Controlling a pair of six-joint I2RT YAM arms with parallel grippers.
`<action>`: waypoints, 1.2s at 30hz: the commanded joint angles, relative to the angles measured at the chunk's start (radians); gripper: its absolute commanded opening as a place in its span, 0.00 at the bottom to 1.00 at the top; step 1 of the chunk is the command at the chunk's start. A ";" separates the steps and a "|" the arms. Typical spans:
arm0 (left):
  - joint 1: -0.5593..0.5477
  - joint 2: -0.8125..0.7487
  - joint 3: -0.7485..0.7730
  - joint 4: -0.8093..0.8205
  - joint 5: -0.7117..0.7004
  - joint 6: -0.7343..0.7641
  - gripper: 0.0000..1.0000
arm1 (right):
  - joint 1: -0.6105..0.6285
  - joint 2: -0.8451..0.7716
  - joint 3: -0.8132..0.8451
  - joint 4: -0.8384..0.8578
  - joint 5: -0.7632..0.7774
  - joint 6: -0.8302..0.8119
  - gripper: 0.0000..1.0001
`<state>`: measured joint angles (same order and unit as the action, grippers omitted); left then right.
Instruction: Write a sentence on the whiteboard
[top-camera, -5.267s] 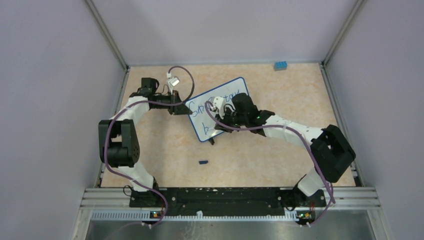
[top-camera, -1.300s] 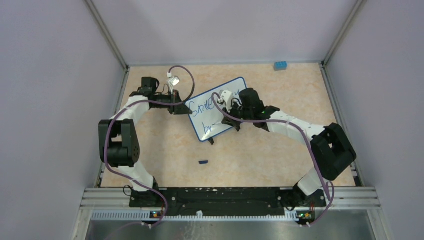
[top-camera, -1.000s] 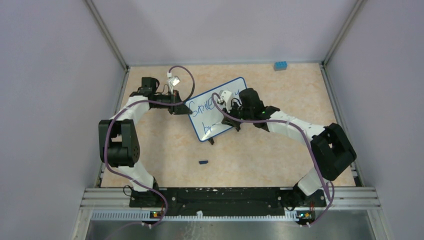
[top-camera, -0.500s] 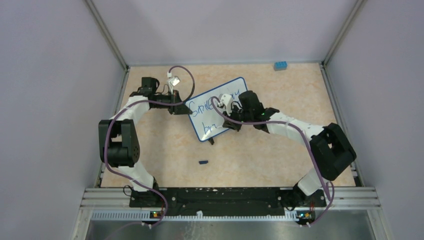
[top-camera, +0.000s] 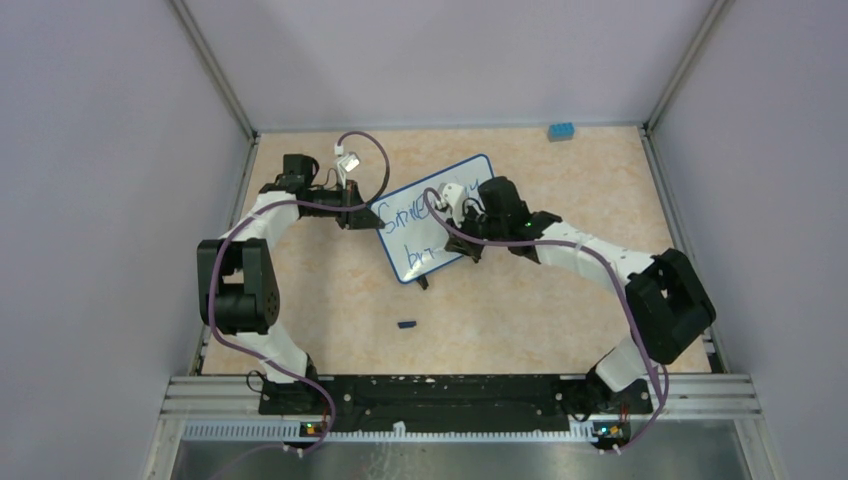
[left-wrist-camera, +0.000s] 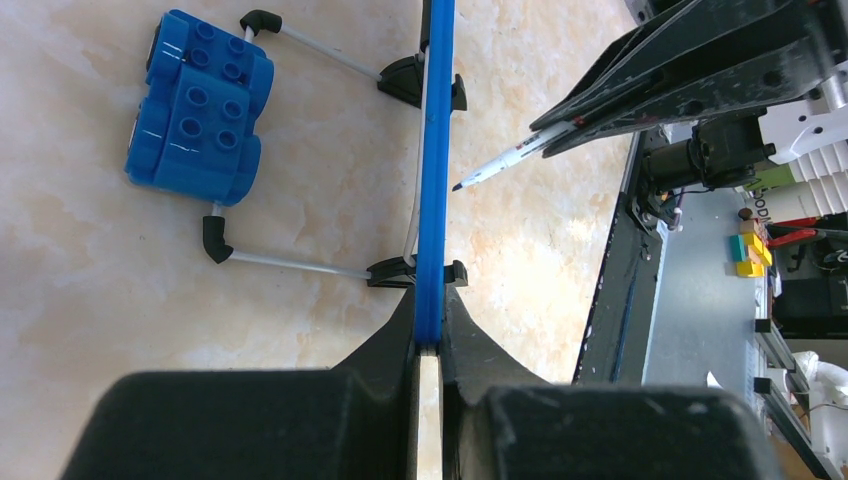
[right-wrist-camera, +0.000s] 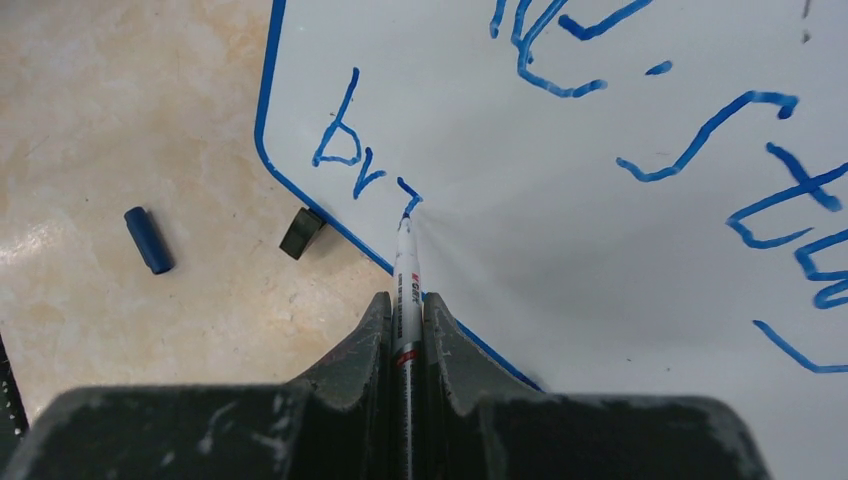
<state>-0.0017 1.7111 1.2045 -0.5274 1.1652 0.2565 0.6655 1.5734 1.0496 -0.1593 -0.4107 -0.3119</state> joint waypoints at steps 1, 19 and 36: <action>-0.013 0.006 0.021 -0.015 -0.009 0.029 0.00 | 0.005 -0.048 0.089 0.032 -0.017 0.016 0.00; -0.011 0.011 0.030 -0.028 -0.010 0.040 0.00 | 0.006 0.048 0.090 0.055 0.029 0.003 0.00; -0.011 0.006 0.022 -0.023 -0.013 0.044 0.00 | -0.026 -0.083 0.050 -0.014 -0.074 0.031 0.00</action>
<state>-0.0025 1.7111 1.2095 -0.5385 1.1633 0.2642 0.6640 1.5475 1.1179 -0.1761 -0.4477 -0.2916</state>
